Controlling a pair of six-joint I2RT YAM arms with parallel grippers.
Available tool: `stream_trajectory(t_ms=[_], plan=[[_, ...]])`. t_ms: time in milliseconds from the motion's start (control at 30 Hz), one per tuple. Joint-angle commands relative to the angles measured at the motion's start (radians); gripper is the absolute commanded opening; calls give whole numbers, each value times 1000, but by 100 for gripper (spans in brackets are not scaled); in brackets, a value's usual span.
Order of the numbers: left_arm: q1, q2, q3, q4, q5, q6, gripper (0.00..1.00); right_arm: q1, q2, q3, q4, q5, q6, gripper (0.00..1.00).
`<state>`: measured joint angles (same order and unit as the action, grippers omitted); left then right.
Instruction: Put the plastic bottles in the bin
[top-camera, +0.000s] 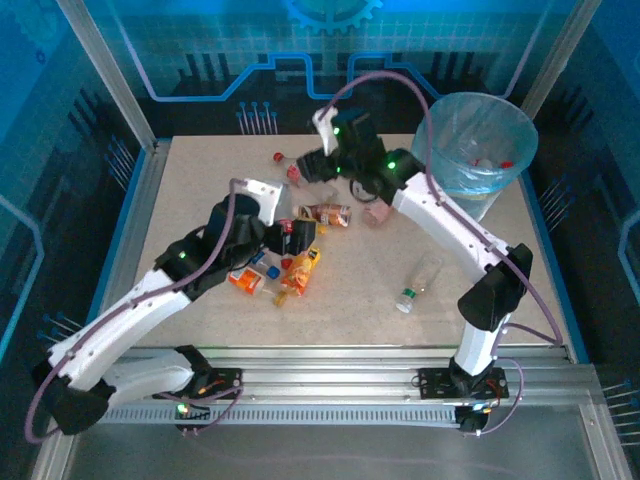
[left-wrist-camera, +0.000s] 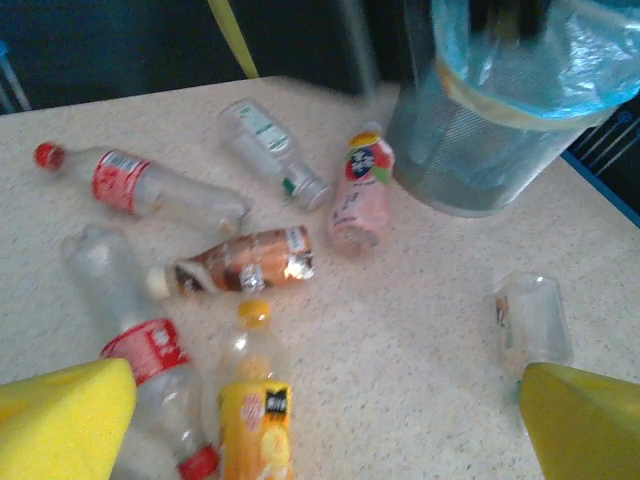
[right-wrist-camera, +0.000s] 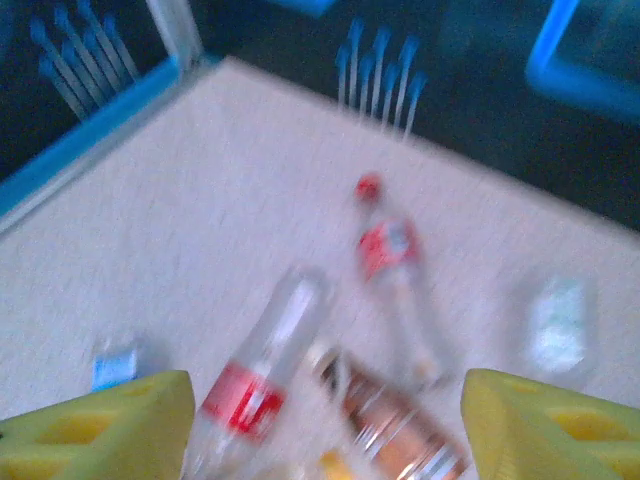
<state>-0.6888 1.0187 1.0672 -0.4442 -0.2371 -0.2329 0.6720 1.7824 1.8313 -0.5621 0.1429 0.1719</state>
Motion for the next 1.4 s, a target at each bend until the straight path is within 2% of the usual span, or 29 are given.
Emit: stream_trajectory(t_ms=[0,133,233,433,867,1267,1367], plan=[[9,-109,-95,-100,-98,-74,99,9,-32,-127,68,-92,187,68],[10,-211,-207,-149,-137,-112,99,8,15,-197,8,-120,323,69],[9,-229,-261,-182,-149,-158,99,8,23,-310,107,-179,416,69],[9,-224,-348,-151,-113,-223,99,-9,84,-422,237,-169,556,65],[11,-203,-368,-138,-69,-273,99,-60,179,-491,376,-175,634,58],[9,-169,-313,-122,-46,-277,99,-101,269,-482,447,-284,703,58],[10,-159,-287,-126,-51,-269,99,-107,290,-487,473,-310,718,55]])
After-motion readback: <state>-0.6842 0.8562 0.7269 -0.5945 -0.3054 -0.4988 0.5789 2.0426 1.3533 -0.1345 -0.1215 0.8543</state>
